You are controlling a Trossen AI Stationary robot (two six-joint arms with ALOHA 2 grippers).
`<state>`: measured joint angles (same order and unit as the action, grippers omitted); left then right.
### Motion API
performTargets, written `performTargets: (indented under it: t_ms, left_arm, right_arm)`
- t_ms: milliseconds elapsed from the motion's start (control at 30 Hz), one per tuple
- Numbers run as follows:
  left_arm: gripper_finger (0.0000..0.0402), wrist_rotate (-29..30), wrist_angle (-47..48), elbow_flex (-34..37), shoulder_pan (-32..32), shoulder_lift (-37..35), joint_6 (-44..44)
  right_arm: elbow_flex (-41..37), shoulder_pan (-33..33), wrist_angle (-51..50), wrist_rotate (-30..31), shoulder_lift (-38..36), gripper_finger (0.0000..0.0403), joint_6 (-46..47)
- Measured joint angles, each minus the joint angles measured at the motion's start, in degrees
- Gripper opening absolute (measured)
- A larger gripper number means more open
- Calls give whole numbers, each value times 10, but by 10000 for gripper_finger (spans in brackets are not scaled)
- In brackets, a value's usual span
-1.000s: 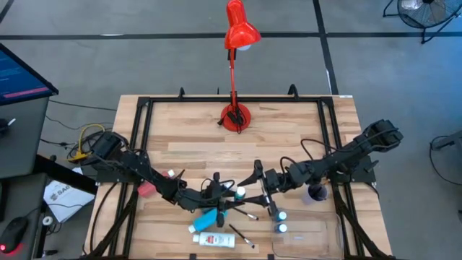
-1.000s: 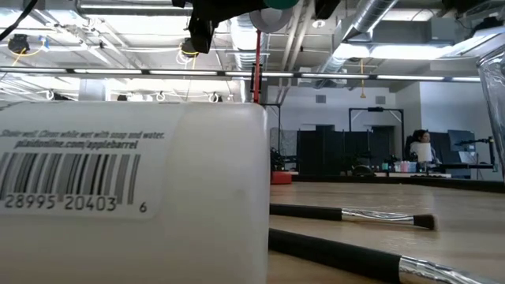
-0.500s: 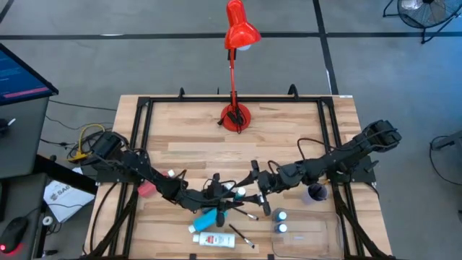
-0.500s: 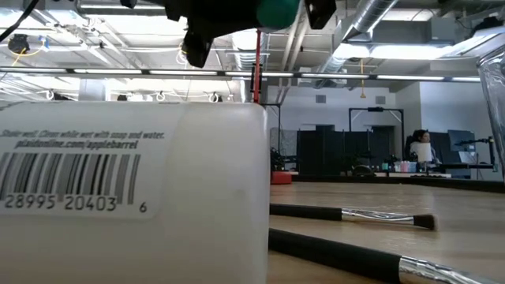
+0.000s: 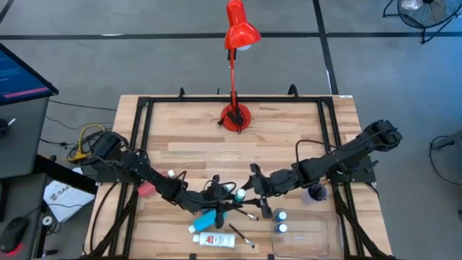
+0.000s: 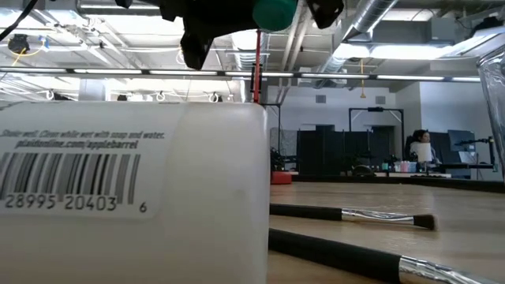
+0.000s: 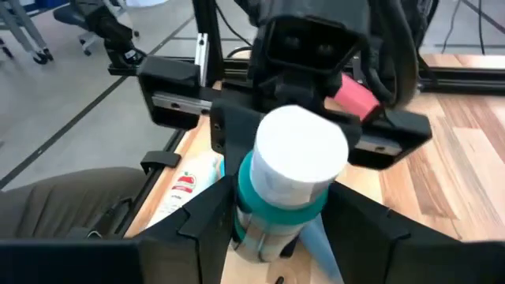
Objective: Pick & Place Paint Supplies
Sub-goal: Put the dark green pain bottle into the transparent bin
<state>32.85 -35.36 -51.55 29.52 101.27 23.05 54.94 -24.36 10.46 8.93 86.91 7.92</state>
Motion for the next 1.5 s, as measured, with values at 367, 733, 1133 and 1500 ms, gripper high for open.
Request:
performTargets:
  t_ms: [367, 733, 1133, 1500]
  left_arm:
    - [67, -9, 14, 0, 0, 0, 14]
    - [67, -5, 17, 0, 0, 0, 13]
    - [70, -5, 20, 0, 0, 1, 13]
    - [141, -7, 28, 0, 5, -3, 12]
  right_arm:
    - [0, 9, 18, -3, 0, 185, 5]
    - [0, 9, 0, -10, 0, 176, 12]
    - [0, 9, 0, -16, 3, 135, 10]
    - [0, 7, -2, -15, 3, 130, 8]
